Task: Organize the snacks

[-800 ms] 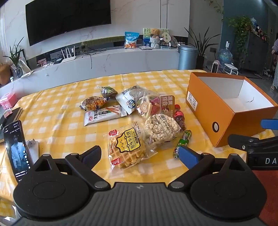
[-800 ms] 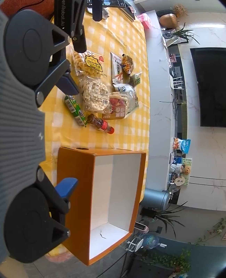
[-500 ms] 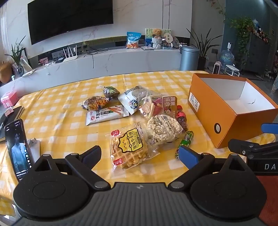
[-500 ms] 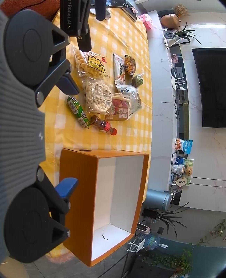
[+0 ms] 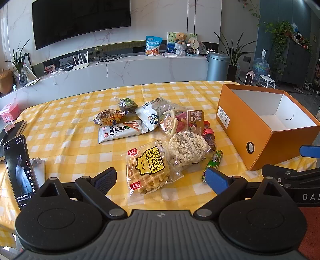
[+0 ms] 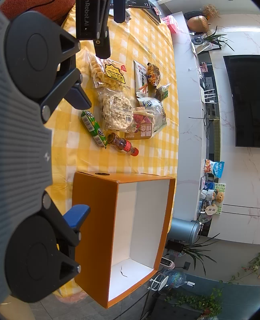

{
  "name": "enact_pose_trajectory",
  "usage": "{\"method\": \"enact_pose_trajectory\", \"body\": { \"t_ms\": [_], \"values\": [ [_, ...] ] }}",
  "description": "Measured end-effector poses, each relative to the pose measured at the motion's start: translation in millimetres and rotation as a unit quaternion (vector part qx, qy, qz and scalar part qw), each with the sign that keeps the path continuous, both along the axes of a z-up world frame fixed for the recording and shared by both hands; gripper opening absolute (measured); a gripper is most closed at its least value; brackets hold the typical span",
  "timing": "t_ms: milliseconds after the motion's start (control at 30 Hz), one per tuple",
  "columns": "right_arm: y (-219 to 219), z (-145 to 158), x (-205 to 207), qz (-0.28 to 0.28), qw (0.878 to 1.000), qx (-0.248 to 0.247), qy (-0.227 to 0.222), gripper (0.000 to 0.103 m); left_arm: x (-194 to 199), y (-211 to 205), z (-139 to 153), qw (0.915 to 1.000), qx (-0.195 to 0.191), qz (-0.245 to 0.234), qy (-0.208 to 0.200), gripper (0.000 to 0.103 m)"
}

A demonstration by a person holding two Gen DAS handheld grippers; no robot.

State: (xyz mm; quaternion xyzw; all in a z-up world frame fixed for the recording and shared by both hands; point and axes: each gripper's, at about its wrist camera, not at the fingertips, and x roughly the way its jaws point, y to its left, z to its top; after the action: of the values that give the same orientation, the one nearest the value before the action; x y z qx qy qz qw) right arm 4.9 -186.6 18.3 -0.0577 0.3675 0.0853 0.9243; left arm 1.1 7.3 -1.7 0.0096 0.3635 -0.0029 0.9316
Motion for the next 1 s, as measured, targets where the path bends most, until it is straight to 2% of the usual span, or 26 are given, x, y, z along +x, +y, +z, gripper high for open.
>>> {"method": "enact_pose_trajectory", "body": {
  "t_ms": [1000],
  "values": [
    [-1.6,1.0,-3.8,-0.001,1.000,-0.003,0.000,0.099,-0.7,1.1,0.6,1.0000,-0.001,0.001,0.001,0.103]
  ]
}}
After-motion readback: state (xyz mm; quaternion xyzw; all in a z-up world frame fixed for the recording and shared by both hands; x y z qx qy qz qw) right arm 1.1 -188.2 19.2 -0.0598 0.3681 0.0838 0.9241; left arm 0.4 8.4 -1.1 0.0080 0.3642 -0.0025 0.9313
